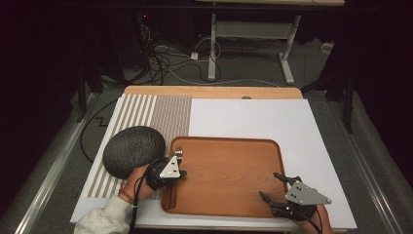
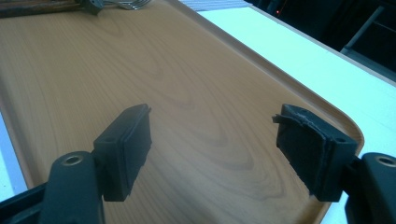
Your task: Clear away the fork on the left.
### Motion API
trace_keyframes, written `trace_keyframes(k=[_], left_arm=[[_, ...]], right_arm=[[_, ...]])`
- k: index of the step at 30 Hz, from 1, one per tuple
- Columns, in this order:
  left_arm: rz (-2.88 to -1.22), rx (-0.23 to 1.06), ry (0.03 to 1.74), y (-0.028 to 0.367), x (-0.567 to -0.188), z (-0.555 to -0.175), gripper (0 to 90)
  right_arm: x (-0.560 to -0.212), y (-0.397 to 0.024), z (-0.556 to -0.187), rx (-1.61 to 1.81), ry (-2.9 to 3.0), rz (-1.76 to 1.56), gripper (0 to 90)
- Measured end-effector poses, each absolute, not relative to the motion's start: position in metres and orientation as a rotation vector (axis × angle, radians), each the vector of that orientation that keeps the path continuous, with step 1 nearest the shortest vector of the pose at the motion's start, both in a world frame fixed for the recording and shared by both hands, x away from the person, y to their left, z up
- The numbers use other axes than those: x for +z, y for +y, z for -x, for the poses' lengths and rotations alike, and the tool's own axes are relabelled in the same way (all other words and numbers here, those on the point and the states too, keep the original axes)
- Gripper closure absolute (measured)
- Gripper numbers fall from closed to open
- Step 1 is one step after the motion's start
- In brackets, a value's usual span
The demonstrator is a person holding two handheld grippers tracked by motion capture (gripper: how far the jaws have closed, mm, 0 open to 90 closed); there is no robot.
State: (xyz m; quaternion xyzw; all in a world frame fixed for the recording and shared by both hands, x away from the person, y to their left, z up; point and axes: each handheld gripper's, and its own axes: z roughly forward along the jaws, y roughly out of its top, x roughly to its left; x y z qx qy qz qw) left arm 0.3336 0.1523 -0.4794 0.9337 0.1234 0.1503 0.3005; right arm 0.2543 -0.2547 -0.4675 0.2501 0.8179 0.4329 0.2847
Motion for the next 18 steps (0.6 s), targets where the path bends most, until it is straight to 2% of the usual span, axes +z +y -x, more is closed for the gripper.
trace_keyframes(k=[13,18], left_arm=[[-2.475,0.457,0.294,0.1476,-0.4794,-0.3271,86.9],[-2.442,0.5,0.289,0.1445,-0.4746,-0.3242,84.1]], right_arm=[[-0.4672,-0.2558,-0.2541,1.16,2.183,-0.663,27.0],[-0.4668,-0.2561,-0.2536,1.159,2.179,-0.659,27.1]])
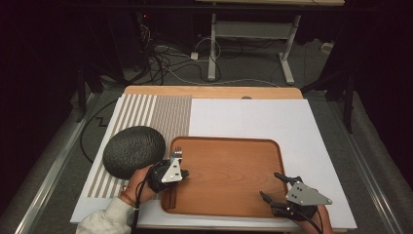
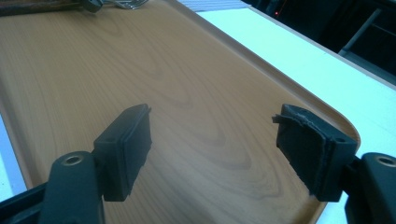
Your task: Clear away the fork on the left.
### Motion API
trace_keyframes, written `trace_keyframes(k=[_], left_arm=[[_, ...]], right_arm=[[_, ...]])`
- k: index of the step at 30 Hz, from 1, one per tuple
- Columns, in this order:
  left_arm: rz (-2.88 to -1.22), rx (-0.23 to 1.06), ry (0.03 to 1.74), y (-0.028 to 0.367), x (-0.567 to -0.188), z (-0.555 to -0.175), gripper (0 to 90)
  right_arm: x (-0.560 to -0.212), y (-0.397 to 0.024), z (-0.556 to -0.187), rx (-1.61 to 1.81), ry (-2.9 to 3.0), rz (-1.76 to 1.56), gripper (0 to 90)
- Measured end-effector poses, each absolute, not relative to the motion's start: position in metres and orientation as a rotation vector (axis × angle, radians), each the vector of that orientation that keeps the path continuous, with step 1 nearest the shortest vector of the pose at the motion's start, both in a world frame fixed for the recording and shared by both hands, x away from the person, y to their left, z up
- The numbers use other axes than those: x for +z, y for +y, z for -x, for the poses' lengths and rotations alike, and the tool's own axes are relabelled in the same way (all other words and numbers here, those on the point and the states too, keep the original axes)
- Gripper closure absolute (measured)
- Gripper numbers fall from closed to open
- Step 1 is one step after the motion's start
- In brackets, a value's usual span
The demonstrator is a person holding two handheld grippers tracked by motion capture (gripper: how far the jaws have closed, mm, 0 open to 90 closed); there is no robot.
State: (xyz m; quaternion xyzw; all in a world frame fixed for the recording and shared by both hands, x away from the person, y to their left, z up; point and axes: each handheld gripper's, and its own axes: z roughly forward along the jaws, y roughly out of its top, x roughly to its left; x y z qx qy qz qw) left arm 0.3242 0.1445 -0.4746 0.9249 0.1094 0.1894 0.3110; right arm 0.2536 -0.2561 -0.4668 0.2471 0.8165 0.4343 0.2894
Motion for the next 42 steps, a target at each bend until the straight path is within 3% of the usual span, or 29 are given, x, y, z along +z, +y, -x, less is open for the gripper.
trace_keyframes(k=[9,16,21,23,32,42], left_arm=[[-2.369,0.547,0.285,0.145,-0.467,-0.32,73.4],[-2.321,0.609,0.268,0.143,-0.462,-0.316,46.6],[-2.305,0.663,0.247,0.14,-0.462,-0.312,38.5],[-2.286,0.691,0.266,0.139,-0.462,-0.311,28.1],[-2.263,0.711,0.256,0.141,-0.459,-0.307,20.7],[-2.238,0.751,0.273,0.148,-0.452,-0.301,20.7]], right_arm=[[-0.466,-0.256,-0.253,1.153,2.171,-0.661,27.0],[-0.466,-0.257,-0.253,1.151,2.17,-0.66,27.0],[-0.466,-0.257,-0.253,1.152,2.17,-0.661,27.1],[-0.466,-0.257,-0.253,1.15,2.17,-0.659,27.0],[-0.466,-0.257,-0.253,1.156,2.165,-0.658,27.0],[-0.464,-0.256,-0.253,1.167,2.154,-0.66,26.9]])
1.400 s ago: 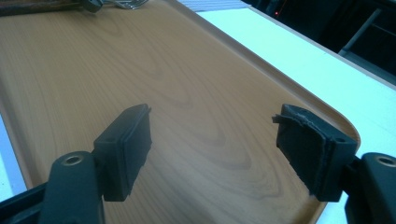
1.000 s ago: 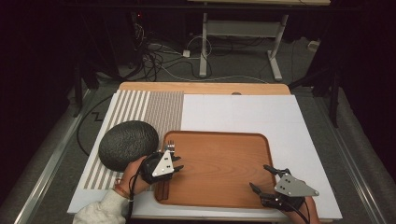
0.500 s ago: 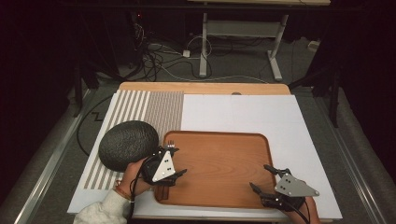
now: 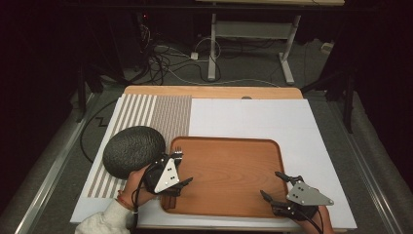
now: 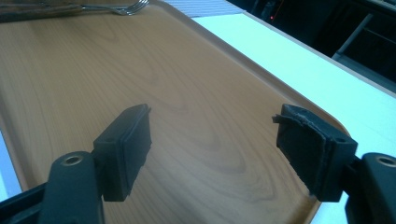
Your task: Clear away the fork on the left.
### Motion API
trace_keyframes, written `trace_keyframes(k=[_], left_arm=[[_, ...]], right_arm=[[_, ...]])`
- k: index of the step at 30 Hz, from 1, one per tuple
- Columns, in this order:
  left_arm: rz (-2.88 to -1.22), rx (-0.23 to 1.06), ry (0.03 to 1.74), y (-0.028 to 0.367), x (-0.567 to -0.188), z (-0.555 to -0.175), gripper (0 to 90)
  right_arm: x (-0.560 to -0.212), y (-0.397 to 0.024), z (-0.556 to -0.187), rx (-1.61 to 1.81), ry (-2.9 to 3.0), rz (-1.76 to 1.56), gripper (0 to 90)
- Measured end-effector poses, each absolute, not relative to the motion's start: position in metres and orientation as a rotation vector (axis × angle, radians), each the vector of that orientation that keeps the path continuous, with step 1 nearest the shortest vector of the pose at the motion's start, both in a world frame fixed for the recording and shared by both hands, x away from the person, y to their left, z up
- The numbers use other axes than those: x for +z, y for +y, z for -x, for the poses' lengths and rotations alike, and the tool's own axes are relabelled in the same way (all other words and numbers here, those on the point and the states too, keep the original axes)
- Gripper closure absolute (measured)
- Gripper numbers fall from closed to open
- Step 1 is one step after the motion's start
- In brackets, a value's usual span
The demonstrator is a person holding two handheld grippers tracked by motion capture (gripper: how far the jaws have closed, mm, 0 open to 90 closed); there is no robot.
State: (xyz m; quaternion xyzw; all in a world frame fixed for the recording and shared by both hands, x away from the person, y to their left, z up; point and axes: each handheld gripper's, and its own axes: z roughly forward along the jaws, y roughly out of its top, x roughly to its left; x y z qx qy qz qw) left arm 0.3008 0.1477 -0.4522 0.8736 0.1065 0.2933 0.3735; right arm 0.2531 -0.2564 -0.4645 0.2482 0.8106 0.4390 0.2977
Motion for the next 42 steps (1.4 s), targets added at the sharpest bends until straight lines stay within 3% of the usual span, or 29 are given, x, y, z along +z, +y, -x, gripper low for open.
trace_keyframes(k=[14,42], left_arm=[[-2.191,0.842,0.314,0.167,-0.453,-0.287,20.7],[-2.197,0.9,0.45,0.221,-0.478,-0.263,20.6]], right_arm=[[-0.463,-0.257,-0.255,1.192,2.127,-0.671,25.3],[-0.463,-0.255,-0.263,1.2,2.136,-0.673,24.8]])
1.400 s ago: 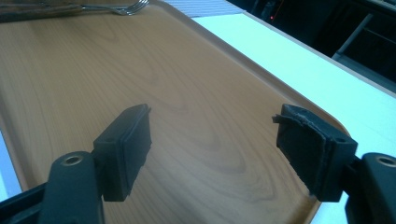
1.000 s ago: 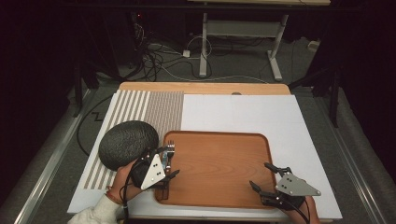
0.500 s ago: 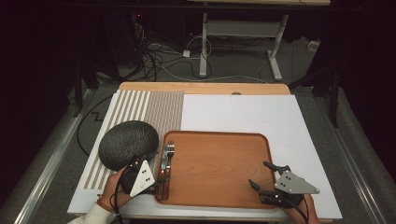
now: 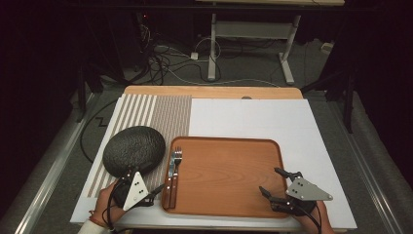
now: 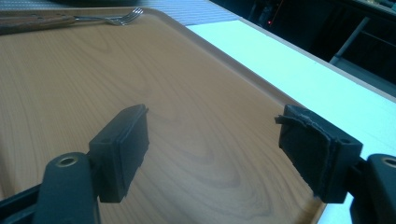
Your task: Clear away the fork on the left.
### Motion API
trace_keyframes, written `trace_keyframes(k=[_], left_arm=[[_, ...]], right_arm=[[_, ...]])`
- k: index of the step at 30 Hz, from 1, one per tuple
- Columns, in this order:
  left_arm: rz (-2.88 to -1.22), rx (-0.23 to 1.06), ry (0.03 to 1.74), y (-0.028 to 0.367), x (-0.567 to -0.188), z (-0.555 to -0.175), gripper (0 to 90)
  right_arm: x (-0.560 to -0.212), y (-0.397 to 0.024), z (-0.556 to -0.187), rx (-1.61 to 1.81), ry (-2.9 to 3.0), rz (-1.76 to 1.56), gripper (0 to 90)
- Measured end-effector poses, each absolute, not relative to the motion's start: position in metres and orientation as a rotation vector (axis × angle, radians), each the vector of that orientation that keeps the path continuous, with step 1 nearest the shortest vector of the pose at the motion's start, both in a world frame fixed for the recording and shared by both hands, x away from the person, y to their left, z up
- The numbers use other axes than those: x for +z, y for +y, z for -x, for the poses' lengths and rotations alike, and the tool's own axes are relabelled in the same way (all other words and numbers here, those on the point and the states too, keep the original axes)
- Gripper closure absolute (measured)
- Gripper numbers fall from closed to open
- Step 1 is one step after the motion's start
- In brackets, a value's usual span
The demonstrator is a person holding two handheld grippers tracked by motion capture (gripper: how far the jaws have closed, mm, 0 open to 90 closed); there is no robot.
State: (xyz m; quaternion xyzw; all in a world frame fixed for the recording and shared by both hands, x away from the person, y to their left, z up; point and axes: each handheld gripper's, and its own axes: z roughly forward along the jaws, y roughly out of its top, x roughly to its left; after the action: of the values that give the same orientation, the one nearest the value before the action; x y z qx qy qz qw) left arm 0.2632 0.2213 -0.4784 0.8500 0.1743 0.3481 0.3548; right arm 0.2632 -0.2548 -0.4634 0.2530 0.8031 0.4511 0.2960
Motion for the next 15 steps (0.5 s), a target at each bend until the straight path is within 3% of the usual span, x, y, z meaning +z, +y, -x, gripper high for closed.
trace_keyframes(k=[15], left_arm=[[-2.239,0.95,0.532,0.25,-0.488,-0.251,20.6]], right_arm=[[-0.463,-0.248,-0.269,1.209,2.153,-0.646,24.8]])
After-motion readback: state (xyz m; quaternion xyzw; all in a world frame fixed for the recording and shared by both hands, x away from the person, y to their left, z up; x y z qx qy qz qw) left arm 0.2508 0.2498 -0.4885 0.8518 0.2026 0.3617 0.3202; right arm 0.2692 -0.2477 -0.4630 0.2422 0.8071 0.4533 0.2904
